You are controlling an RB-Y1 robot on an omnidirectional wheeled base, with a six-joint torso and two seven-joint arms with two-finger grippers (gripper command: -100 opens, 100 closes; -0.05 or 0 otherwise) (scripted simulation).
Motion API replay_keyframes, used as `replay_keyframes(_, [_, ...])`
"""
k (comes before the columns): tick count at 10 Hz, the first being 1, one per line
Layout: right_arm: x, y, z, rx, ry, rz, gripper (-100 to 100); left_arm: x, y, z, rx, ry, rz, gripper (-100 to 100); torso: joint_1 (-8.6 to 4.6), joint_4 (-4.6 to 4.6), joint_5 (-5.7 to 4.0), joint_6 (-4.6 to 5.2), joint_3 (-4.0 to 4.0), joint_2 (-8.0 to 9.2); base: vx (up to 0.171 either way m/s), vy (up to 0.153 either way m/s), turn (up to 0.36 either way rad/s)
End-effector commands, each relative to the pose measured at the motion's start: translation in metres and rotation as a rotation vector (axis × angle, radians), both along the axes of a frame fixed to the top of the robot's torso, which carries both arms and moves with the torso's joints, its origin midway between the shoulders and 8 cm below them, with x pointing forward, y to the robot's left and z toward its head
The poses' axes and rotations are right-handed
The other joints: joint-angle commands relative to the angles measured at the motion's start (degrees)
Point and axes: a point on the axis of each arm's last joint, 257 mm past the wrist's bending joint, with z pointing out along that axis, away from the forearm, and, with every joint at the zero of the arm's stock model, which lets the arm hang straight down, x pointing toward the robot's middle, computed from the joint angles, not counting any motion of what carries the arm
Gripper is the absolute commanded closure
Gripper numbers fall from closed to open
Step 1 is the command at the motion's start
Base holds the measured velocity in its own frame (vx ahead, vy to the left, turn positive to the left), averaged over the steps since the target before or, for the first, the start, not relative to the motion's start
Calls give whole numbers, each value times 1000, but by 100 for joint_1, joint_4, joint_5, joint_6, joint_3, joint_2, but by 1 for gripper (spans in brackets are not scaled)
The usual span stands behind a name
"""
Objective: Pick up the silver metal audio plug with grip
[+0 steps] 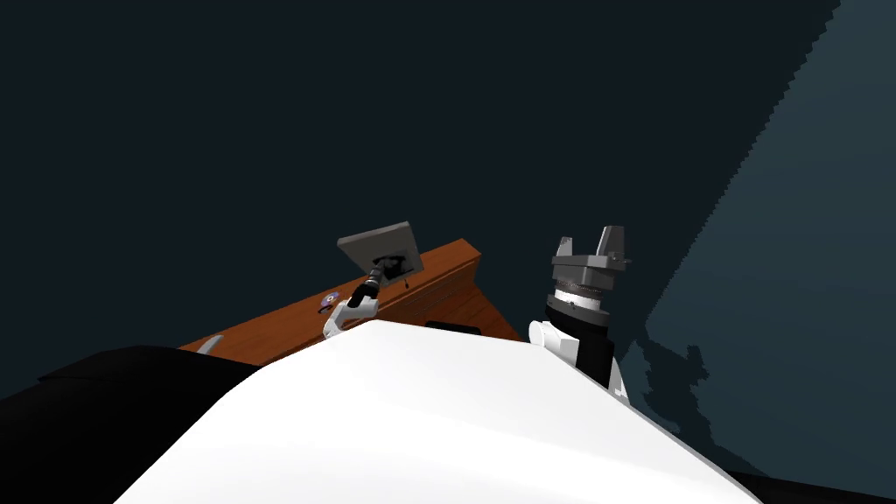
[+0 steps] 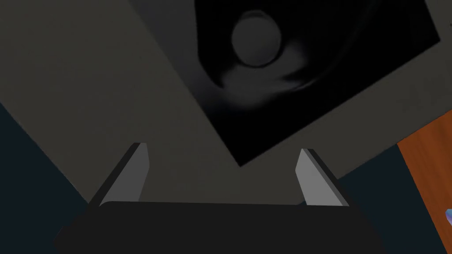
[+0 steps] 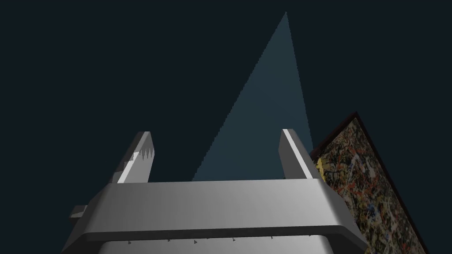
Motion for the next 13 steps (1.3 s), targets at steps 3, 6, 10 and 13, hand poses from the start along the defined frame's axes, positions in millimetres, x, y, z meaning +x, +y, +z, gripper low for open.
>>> replay_keyframes(3, [0,0,0,0,0,0,0,-20,20,-58,-26,171,57,-100,3,0,0,-2,-1,-1,-14,22,-217])
replay_keyframes(6, [0,0,0,0,0,0,0,-33,26,-88,-46,263,81,-100,9,0,2,4,-2,-3,-10,35,-213])
replay_keyframes(10, [0,0,0,0,0,0,0,-56,31,-134,-79,413,108,-100,11,-1,3,1,-3,-5,-9,40,-200])
replay_keyframes(13, [0,0,0,0,0,0,0,-78,30,-172,-110,542,116,-100,13,-1,2,-3,-3,-7,-7,53,-204])
